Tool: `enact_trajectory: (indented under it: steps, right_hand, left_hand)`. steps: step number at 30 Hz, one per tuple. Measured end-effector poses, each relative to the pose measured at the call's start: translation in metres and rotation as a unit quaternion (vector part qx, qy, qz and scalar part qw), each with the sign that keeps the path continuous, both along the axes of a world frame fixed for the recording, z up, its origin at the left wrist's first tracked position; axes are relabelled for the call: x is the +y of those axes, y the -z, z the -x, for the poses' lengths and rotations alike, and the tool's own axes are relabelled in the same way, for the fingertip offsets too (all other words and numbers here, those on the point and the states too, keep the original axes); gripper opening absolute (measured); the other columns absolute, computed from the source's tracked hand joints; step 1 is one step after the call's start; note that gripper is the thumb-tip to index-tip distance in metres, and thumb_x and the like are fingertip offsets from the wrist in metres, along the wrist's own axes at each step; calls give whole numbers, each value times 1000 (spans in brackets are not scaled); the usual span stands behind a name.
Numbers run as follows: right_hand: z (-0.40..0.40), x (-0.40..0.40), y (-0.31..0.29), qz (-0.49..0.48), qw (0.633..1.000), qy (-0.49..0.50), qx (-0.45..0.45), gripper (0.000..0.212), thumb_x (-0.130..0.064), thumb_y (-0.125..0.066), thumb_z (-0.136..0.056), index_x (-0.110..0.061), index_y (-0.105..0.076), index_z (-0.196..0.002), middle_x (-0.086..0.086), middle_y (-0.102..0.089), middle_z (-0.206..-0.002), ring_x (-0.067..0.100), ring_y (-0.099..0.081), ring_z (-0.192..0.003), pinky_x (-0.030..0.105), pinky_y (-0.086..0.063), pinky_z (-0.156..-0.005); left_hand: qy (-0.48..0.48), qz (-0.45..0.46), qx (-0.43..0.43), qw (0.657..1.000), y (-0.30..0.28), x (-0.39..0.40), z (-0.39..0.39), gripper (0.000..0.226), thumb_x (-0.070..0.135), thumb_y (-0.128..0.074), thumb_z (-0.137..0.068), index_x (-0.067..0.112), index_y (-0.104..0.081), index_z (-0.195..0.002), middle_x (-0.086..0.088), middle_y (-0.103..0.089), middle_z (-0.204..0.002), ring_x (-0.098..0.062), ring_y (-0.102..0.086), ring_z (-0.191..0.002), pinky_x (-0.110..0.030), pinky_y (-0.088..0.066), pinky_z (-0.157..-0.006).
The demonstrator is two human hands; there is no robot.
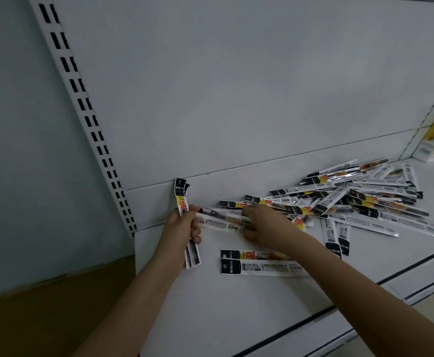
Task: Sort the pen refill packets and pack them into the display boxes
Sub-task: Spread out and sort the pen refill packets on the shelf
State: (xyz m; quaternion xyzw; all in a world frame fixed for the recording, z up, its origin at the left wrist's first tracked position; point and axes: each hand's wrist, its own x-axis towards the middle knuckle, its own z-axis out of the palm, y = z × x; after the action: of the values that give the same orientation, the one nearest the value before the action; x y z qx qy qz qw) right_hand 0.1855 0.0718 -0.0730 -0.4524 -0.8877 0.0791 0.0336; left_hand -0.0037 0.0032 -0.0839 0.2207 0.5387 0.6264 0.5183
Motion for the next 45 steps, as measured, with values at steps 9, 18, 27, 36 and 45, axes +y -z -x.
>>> enact_trajectory:
  steps: [9, 18, 27, 36, 45]
  right_hand:
    - [-8, -4, -7, 35, 984, -15, 175, 12, -23, -46, -101, -16, -41, -108, 6, -63, -85, 23, -59, -69, 37, -47, -62]
    - [24, -35, -5, 48, 962, -103, 249, 13, -25, -45, -102, -19, -39, -112, -7, -54, -70, 10, -51, -55, 24, -38, -51]
    - [16, -44, -4, 69, 948, -73, 301, 22, -36, -43, -101, -27, -44, -121, -7, -48, -70, 5, -45, -60, 19, -34, -55]
    - [4, -56, -11, 102, 956, -56, 268, 73, -53, -58, -89, -29, -26, -149, -12, -39, -133, 0, -51, -110, 23, -48, -93]
    - [-53, -35, 22, -63, 997, -18, -46, 102, -92, -26, -73, -38, 6, -154, -5, 22, -161, 18, 30, -145, 49, 13, -120]
  left_hand:
    - [-63, 8, -12, 998, -2, -11, 0, 7, 22, -58, -97, 15, -58, -98, 3, -41, -66, -7, -37, -51, -19, -33, -42]
    - [-14, -123, 60, 990, -40, -7, -26, 17, 34, -65, -90, 18, -63, -86, 6, -70, -77, -10, -64, -69, -35, -52, -74]
    - [-66, -148, 11, 987, -56, 0, 5, 24, 37, -59, -94, 15, -56, -87, 3, -65, -67, -15, -65, -68, -39, -53, -74]
    - [-2, -187, 66, 980, -55, -5, -21, 14, 20, -62, -95, 18, -52, -86, 4, -45, -56, -12, -43, -51, -27, -44, -53]
    - [-6, -44, 60, 997, -23, -12, -13, 23, 20, -64, -94, 17, -48, -77, 2, -43, -55, -9, -37, -41, -22, -36, -39]
